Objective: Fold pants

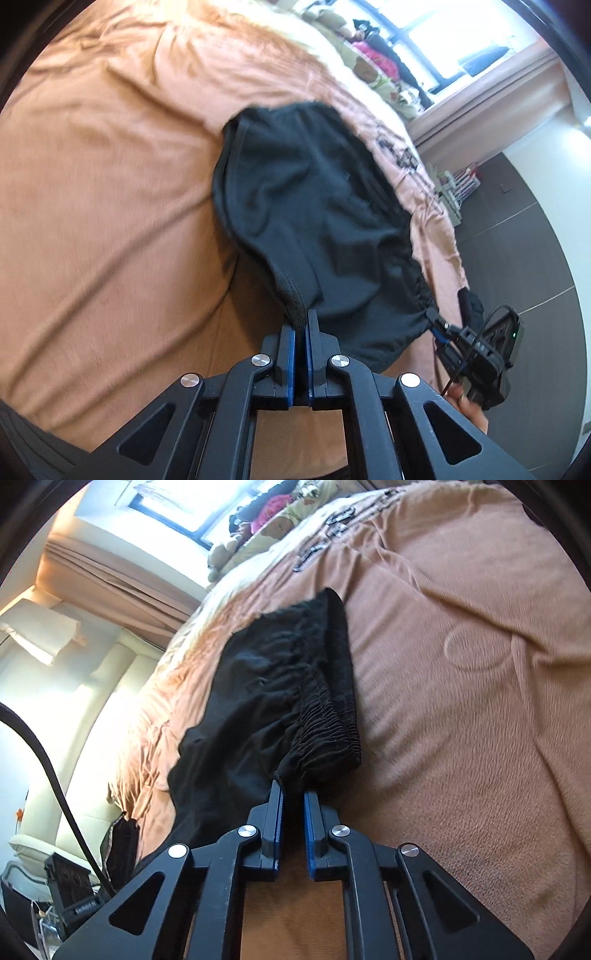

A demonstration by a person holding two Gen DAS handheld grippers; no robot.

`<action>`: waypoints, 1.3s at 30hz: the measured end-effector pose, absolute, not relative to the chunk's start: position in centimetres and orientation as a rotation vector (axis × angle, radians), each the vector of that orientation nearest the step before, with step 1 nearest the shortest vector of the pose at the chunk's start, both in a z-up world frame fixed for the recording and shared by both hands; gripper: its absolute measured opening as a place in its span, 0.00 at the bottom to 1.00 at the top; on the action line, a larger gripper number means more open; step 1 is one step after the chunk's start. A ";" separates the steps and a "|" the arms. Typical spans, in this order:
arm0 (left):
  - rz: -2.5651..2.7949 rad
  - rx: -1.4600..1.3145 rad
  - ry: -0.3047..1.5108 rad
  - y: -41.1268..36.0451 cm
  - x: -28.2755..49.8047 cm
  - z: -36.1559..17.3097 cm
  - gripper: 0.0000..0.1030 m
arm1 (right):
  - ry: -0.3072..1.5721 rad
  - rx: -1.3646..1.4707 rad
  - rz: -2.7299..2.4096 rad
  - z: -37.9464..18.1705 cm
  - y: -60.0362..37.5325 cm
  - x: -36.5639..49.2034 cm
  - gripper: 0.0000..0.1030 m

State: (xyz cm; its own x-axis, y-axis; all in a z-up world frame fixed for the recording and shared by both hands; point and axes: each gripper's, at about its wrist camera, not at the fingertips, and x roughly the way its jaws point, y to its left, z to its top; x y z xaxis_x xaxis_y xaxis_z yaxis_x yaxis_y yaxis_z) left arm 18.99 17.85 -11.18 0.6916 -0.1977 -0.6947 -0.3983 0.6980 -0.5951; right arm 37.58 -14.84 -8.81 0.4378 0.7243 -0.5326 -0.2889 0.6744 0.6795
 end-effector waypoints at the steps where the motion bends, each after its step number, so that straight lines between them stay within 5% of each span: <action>1: 0.124 -0.809 0.809 18.0 19.3 -10.6 0.04 | 0.907 0.544 0.675 -8.6 -14.8 37.7 0.06; 22: 0.099 -0.709 0.624 21.5 29.8 -0.8 0.04 | 0.856 0.635 0.688 -5.1 -13.3 42.4 0.06; 39: 0.114 -0.651 0.692 25.0 41.9 -1.9 0.04 | 0.914 0.689 0.646 -5.6 -9.9 50.8 0.06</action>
